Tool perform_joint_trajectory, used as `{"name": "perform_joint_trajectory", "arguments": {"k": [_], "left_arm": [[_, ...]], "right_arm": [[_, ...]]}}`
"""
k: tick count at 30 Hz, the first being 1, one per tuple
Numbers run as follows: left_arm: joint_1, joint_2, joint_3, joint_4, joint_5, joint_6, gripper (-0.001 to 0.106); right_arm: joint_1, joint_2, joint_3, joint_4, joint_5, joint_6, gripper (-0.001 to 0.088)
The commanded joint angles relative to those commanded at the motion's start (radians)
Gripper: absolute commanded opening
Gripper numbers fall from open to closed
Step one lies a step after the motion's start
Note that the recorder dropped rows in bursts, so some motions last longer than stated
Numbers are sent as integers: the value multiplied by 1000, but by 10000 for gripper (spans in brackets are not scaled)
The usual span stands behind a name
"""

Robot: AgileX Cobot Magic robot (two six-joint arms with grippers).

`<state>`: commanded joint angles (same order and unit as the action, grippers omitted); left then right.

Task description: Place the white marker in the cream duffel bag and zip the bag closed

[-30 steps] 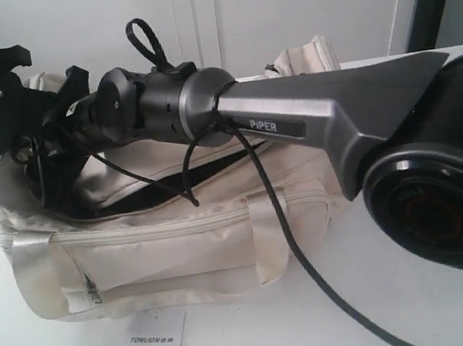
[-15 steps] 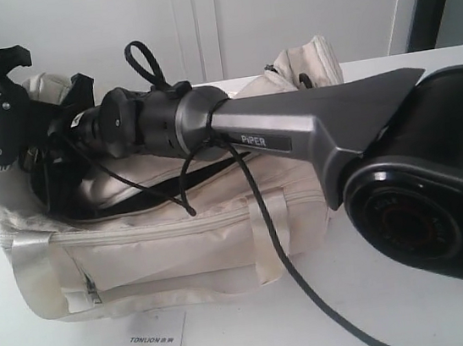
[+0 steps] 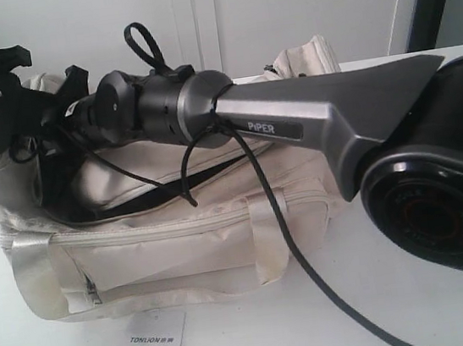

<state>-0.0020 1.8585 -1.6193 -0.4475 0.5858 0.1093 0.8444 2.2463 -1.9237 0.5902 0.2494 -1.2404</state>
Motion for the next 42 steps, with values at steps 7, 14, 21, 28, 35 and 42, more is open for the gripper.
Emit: {"name": "perform_joint_trajectory", "arguments": {"k": [7, 14, 21, 28, 35, 42], "left_arm": [[0, 0, 0, 0, 5, 0, 7], [0, 0, 0, 0, 3, 0, 7], [0, 0, 0, 0, 15, 0, 7], [0, 0, 0, 0, 30, 0, 7], [0, 0, 0, 0, 32, 0, 7], [0, 0, 0, 0, 32, 0, 7]], "right_arm": [[-4, -4, 0, 0, -10, 111, 7], [-8, 32, 0, -10, -45, 31, 563], [-8, 67, 0, -35, -117, -15, 656], [-8, 108, 0, -60, -179, -72, 604], [-8, 115, 0, -60, -205, -83, 77], [-8, 56, 0, -51, -154, -50, 0]]}}
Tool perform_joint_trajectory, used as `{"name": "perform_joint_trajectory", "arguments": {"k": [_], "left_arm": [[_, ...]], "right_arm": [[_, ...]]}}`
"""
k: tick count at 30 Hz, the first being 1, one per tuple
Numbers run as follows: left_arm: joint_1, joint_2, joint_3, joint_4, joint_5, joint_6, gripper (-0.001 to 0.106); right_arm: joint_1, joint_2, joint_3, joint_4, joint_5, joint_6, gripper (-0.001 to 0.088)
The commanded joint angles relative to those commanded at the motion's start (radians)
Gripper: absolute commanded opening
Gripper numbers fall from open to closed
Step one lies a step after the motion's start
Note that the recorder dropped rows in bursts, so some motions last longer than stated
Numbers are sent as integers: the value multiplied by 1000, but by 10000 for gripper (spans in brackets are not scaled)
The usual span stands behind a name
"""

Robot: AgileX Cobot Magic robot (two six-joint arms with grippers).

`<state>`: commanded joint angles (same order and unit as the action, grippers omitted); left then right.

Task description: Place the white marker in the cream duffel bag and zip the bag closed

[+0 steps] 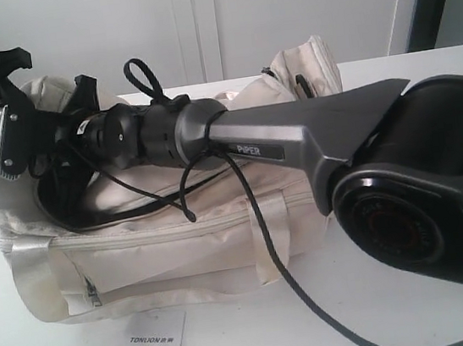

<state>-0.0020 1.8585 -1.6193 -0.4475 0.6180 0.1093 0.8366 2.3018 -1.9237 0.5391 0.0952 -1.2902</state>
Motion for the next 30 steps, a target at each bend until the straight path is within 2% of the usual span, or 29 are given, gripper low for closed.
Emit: {"name": "perform_joint_trajectory", "arguments": {"k": [15, 30], "left_arm": [[0, 4, 0, 0, 1, 0, 7], [2, 4, 0, 0, -1, -3, 7]], "right_arm": [[0, -69, 0, 0, 116, 221, 0], [0, -118, 0, 0, 284, 257, 0]]}}
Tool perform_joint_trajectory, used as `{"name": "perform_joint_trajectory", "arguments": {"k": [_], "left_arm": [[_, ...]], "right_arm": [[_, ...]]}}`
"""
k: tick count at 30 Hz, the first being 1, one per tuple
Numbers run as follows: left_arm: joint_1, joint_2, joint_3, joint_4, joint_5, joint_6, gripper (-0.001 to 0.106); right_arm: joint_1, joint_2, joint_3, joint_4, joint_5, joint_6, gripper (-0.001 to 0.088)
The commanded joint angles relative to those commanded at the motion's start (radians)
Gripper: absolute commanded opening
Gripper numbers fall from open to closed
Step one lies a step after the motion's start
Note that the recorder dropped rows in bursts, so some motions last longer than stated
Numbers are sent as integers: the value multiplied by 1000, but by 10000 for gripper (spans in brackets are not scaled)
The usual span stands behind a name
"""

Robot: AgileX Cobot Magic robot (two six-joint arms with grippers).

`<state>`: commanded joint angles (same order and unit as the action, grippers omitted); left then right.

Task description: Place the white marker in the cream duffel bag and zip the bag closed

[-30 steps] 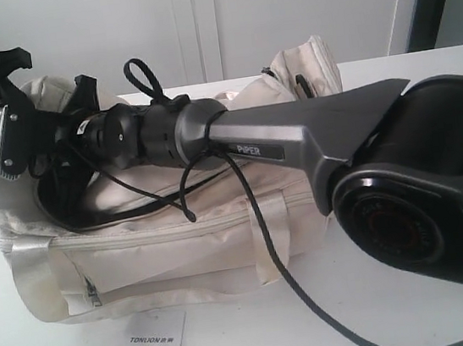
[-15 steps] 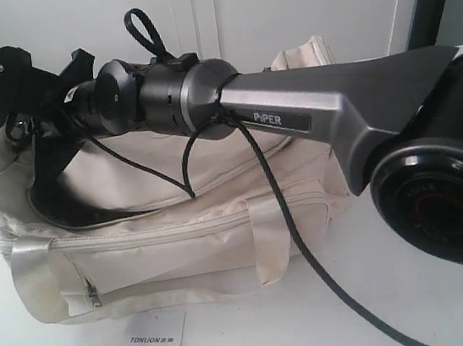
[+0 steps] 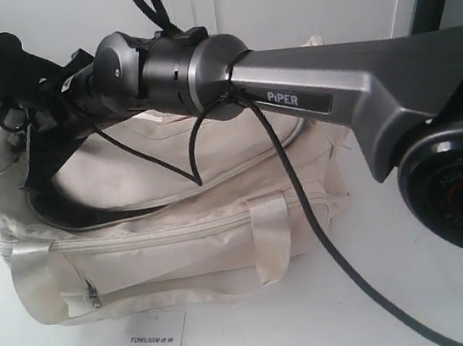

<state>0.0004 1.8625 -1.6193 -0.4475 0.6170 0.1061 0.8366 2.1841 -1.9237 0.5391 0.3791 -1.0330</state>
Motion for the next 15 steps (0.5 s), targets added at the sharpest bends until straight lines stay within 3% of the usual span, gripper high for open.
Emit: {"name": "perform_joint_trajectory", "arguments": {"k": [15], "left_arm": [[0, 0, 0, 0, 0, 0, 7]], "right_arm": [[0, -32, 0, 0, 95, 18, 0]]}}
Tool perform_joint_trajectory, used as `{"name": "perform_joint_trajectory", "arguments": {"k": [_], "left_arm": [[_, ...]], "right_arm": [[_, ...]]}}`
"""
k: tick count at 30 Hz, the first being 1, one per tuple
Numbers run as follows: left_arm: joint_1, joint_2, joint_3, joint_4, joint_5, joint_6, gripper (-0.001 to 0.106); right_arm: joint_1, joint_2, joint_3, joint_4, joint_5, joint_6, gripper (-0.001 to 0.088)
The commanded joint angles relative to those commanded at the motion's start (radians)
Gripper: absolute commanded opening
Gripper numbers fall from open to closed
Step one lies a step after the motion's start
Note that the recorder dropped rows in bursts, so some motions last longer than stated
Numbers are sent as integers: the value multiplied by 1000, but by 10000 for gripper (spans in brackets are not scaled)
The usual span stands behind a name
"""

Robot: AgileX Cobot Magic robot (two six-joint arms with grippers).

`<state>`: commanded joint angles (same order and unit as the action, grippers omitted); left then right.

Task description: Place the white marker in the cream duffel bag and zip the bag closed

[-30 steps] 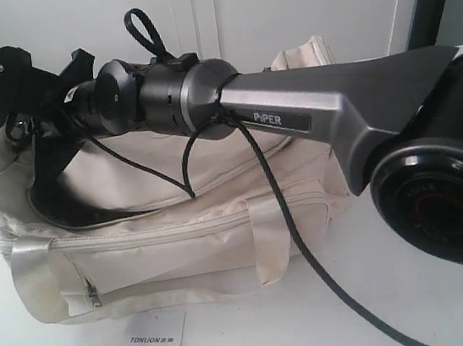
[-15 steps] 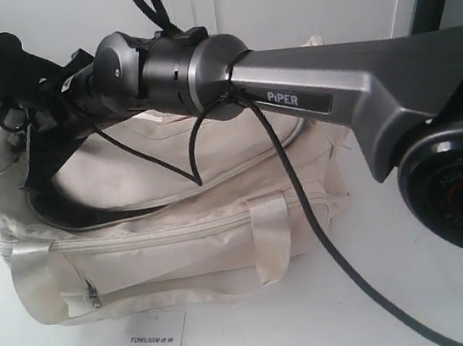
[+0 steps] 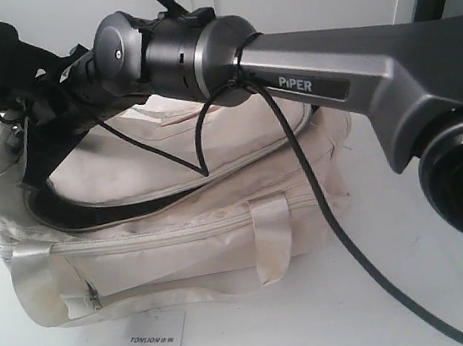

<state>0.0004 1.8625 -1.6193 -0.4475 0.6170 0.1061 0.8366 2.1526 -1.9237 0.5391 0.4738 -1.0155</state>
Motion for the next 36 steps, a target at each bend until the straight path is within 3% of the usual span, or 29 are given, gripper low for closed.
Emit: {"name": "perform_joint_trajectory", "arguments": {"k": [14, 18, 22, 28, 36], "left_arm": [[0, 0, 0, 0, -2, 0, 7], [23, 0, 0, 0, 0, -13, 7], [56, 0, 0, 0, 9, -24, 7], [58, 0, 0, -19, 13, -24, 7], [58, 0, 0, -7, 3, -24, 7]], "right_arm": [[0, -35, 0, -9, 82, 14, 0], [0, -39, 0, -11, 123, 5, 0], [0, -39, 0, -50, 99, -40, 0], [0, -35, 0, -103, 65, -38, 0], [0, -37, 0, -85, 204, 3, 0]]}}
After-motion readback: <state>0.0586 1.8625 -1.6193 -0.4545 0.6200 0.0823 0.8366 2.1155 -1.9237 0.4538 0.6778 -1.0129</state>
